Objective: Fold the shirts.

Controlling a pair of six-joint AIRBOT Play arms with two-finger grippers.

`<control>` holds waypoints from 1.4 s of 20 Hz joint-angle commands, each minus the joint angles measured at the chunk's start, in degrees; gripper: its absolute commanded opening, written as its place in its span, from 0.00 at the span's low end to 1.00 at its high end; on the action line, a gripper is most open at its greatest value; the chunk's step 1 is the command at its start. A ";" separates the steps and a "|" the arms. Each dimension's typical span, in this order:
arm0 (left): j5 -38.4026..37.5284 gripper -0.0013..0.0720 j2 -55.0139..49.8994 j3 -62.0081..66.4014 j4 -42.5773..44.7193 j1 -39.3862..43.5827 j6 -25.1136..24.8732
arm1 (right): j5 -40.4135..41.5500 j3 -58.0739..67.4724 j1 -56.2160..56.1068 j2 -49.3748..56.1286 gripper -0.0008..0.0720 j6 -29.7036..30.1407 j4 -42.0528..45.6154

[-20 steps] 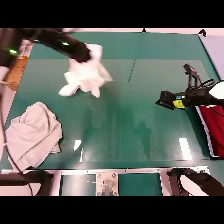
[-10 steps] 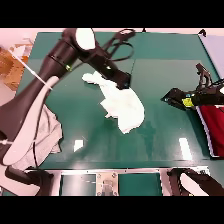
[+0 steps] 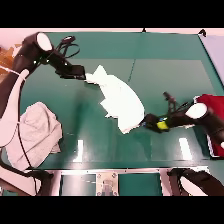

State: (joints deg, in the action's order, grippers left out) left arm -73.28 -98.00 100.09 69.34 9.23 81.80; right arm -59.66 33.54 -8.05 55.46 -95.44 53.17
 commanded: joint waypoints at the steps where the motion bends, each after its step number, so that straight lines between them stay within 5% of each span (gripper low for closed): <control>1: 10.38 0.98 -1.90 -5.16 -3.04 -3.39 -0.96 | 15.78 -6.10 -9.29 0.79 0.70 -0.15 -11.30; 5: 12.70 0.98 -4.35 -5.14 -7.65 -3.28 -4.35 | 23.08 -5.79 -9.22 7.78 0.68 -0.09 -13.40; 6: 12.72 0.98 -4.52 -5.16 -7.69 -3.28 -4.37 | 22.77 -5.25 -8.44 9.86 0.53 0.57 -13.38; 7: 12.66 0.98 -4.50 -5.16 -7.58 -3.28 -4.63 | 21.18 -4.33 -7.58 10.97 0.02 3.41 -13.35; 10: 12.39 0.98 -4.44 -5.11 -7.63 -3.28 -7.17 | 7.96 0.90 -1.75 9.07 0.03 8.11 -11.13; 15: 13.11 0.98 -4.50 -5.11 -8.17 -3.28 -7.17 | -11.87 13.27 18.43 3.85 0.03 2.29 8.72; 20: 17.33 0.98 -4.66 -5.18 -13.66 -3.26 -7.32 | -0.15 14.88 35.54 8.44 0.03 5.25 12.26; 28: 23.08 0.98 -10.91 -5.27 -22.36 1.73 -7.32 | 7.82 14.91 35.76 16.98 0.03 9.92 8.68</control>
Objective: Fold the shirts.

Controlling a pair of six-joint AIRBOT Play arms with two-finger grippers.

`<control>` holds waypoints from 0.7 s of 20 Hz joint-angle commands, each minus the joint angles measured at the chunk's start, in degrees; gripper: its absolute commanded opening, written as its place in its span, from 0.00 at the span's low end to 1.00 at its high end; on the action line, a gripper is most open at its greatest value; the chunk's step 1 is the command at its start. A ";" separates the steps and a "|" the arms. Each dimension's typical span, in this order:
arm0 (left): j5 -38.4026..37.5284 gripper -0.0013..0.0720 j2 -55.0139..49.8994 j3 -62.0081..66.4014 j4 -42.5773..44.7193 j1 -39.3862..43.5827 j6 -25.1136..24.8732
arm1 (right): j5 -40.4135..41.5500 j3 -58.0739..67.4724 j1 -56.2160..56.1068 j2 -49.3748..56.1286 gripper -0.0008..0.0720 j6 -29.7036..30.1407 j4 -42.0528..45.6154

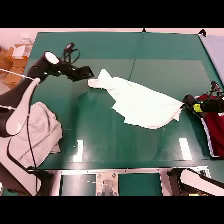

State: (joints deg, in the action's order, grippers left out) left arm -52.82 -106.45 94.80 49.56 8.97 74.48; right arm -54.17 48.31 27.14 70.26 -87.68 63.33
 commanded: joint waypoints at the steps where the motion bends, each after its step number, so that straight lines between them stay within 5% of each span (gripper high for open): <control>1: 4.31 0.98 -3.17 0.04 -3.17 2.84 -0.02 | 2.34 0.11 0.57 2.43 0.03 2.93 -2.29; 5: 11.87 0.98 -3.63 0.07 -5.03 5.81 -0.74 | 2.97 0.11 0.57 2.51 0.03 2.93 -2.91; 10: 4.74 0.95 -4.96 0.04 -4.07 9.38 -7.41 | 4.48 0.11 0.46 2.54 0.03 2.93 -3.21; 12: 6.05 0.40 -6.16 0.04 -3.52 10.05 -7.52 | 4.55 0.11 0.35 2.54 0.03 2.93 -3.58; 14: 8.44 0.06 -6.40 0.09 -3.58 10.14 -7.48 | 4.48 0.11 0.22 2.54 0.03 2.95 -3.56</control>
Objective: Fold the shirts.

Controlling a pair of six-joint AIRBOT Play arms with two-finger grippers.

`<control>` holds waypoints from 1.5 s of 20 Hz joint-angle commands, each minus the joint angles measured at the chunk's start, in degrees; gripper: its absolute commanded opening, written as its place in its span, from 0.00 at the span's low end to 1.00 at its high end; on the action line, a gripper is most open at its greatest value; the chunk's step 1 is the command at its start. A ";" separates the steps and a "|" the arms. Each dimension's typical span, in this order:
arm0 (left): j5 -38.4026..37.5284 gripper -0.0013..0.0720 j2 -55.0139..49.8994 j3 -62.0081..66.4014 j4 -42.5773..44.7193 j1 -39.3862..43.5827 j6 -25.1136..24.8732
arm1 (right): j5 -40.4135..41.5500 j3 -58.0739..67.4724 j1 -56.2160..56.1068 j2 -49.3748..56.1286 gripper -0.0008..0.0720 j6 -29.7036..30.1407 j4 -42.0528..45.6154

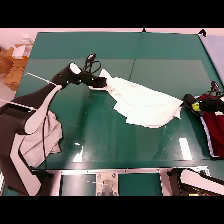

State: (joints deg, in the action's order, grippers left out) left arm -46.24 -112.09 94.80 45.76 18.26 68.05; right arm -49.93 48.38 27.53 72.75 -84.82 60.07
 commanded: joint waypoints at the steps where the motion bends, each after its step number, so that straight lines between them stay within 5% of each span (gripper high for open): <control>1: 2.82 0.05 -0.76 0.46 0.13 0.79 -1.03 | 0.22 0.04 -0.17 0.04 0.03 0.09 -0.31; 9: 2.95 0.10 -0.79 3.10 0.50 0.66 -0.42 | 0.17 0.04 -0.17 0.04 0.03 0.20 -0.31; 10: 2.78 0.69 -0.76 3.15 0.44 0.35 -0.57 | 0.17 0.04 -0.17 0.04 0.03 0.92 -0.33; 11: 2.40 0.95 -0.76 3.48 0.50 -0.37 -0.39 | 0.15 0.04 -0.17 0.04 0.03 1.36 -0.28; 23: 4.52 0.91 -4.26 5.27 1.97 -0.74 -1.09 | 0.42 0.04 -1.01 0.04 0.03 1.81 -2.27; 24: 2.80 0.72 -4.04 5.44 2.71 -0.87 -1.07 | 0.42 0.04 -0.98 0.04 0.03 2.73 -2.27; 26: -1.25 0.15 -3.69 6.01 4.68 -0.94 -1.51 | 0.42 0.04 -0.98 0.04 0.03 2.86 -2.27; 27: -3.48 0.05 -3.69 6.36 5.07 -0.94 -2.89 | 0.42 0.04 -0.98 0.04 0.03 2.84 -2.32; 30: -9.38 0.05 -3.61 10.01 5.22 -1.22 -2.95 | 0.39 0.48 -0.96 0.02 0.03 3.04 -3.65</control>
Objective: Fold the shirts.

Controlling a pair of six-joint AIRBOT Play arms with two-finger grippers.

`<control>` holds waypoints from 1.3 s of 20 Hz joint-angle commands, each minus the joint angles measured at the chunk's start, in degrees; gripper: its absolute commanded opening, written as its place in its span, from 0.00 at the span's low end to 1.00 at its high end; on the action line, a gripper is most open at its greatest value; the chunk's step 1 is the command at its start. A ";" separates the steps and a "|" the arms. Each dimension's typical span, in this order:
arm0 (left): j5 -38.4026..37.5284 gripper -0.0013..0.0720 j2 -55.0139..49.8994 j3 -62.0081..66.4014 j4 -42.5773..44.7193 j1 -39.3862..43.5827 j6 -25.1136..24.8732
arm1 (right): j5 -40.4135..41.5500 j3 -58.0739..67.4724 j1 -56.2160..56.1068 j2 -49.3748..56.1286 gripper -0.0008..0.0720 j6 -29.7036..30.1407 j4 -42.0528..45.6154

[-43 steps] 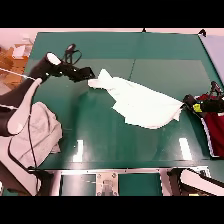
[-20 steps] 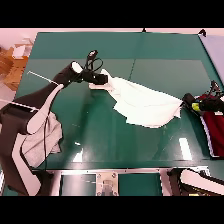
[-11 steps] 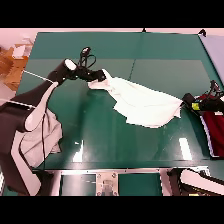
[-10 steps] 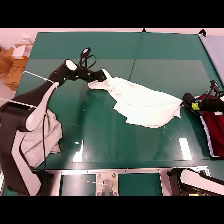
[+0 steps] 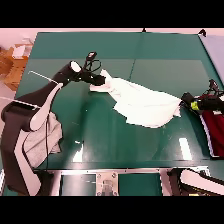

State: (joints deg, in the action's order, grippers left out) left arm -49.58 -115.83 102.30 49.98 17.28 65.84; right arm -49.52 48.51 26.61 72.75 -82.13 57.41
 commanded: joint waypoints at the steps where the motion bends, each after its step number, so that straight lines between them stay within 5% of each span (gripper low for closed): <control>1: -8.68 0.05 0.46 5.42 1.31 -0.70 -0.02 | -0.72 1.44 -0.07 0.00 0.03 1.07 -2.05; 12: -13.66 0.05 33.38 13.51 13.31 -7.15 2.99 | -22.21 34.40 -0.02 -8.15 0.03 4.76 -9.46; 20: -13.49 0.05 63.17 13.51 14.75 -7.15 2.64 | -16.57 50.21 0.15 -27.39 0.03 4.79 -7.37; 26: -14.51 0.05 65.11 12.68 22.60 -7.15 3.19 | -15.67 49.16 0.11 -32.65 0.03 4.81 -7.30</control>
State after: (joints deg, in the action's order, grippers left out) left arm -63.59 -51.70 115.57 68.16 10.20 68.71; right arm -65.10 97.84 26.74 42.06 -77.32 49.74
